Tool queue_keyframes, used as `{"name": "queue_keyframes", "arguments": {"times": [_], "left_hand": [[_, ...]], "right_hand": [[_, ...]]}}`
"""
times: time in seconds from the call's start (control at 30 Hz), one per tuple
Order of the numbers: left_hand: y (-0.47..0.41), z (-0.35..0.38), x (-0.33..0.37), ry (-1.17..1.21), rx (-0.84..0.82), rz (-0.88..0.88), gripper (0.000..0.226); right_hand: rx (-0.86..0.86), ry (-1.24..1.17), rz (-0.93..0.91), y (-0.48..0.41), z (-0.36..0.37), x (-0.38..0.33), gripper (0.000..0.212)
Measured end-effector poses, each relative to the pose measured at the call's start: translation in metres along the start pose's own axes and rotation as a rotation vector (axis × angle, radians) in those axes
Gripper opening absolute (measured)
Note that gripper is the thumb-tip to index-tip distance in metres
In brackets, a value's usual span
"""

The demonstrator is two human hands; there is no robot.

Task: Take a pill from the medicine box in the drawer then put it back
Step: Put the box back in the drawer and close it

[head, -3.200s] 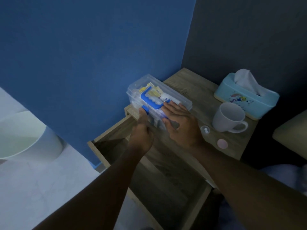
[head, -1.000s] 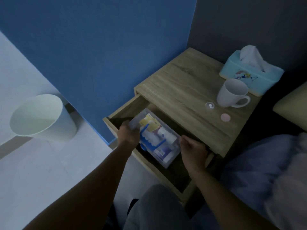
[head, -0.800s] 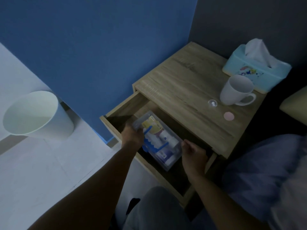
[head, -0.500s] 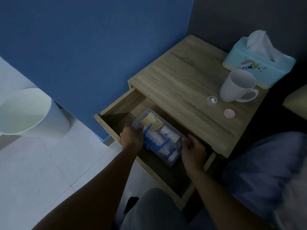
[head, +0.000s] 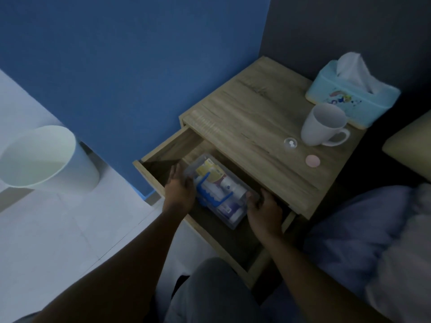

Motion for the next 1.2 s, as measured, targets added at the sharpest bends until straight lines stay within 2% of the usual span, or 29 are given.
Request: {"name": "queue_keyframes", "arguments": {"times": [0.1, 0.2, 0.33, 0.47, 0.57, 0.73, 0.87, 1.03, 1.2], "left_hand": [[0.011, -0.015, -0.001, 0.021, 0.026, 0.136, 0.037], [0.027, -0.028, -0.004, -0.018, 0.085, 0.196, 0.031], [0.047, -0.035, -0.007, -0.122, 0.175, 0.264, 0.042], [0.068, -0.031, -0.023, -0.018, 0.225, 0.167, 0.063], [0.075, -0.022, -0.036, 0.087, 0.164, 0.03, 0.077], [0.085, -0.001, -0.055, 0.192, -0.037, -0.075, 0.076], [0.083, 0.014, -0.062, 0.196, -0.17, -0.134, 0.082], [0.077, 0.022, -0.063, 0.272, -0.201, -0.134, 0.07], [0.067, 0.033, -0.057, 0.313, -0.199, -0.119, 0.064]], "right_hand": [[-0.039, 0.109, -0.14, 0.021, -0.01, -0.005, 0.04], [-0.11, 0.2, -0.313, 0.037, -0.022, -0.011, 0.031], [-0.092, 0.31, -0.468, 0.036, -0.045, -0.021, 0.033], [-0.1, 0.426, -0.552, 0.02, -0.063, -0.027, 0.044], [-0.148, 0.602, -0.554, 0.005, -0.07, -0.024, 0.054], [-0.191, 0.808, -0.641, -0.018, -0.082, -0.01, 0.054], [-0.228, 0.83, -0.721, -0.027, -0.09, 0.001, 0.057], [-0.217, 0.813, -0.788, -0.031, -0.093, 0.01, 0.056], [-0.114, 0.731, -0.816, -0.029, -0.092, 0.009, 0.054]]}}
Point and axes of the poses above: each hand's wrist, its own y-axis away from the middle knuckle, its own z-axis out of the palm, x = y × z, the point moved 3 cm from there along -y, towards the middle knuckle, and after that the axes turned 1 degree about -z, right-handed, at the moved point
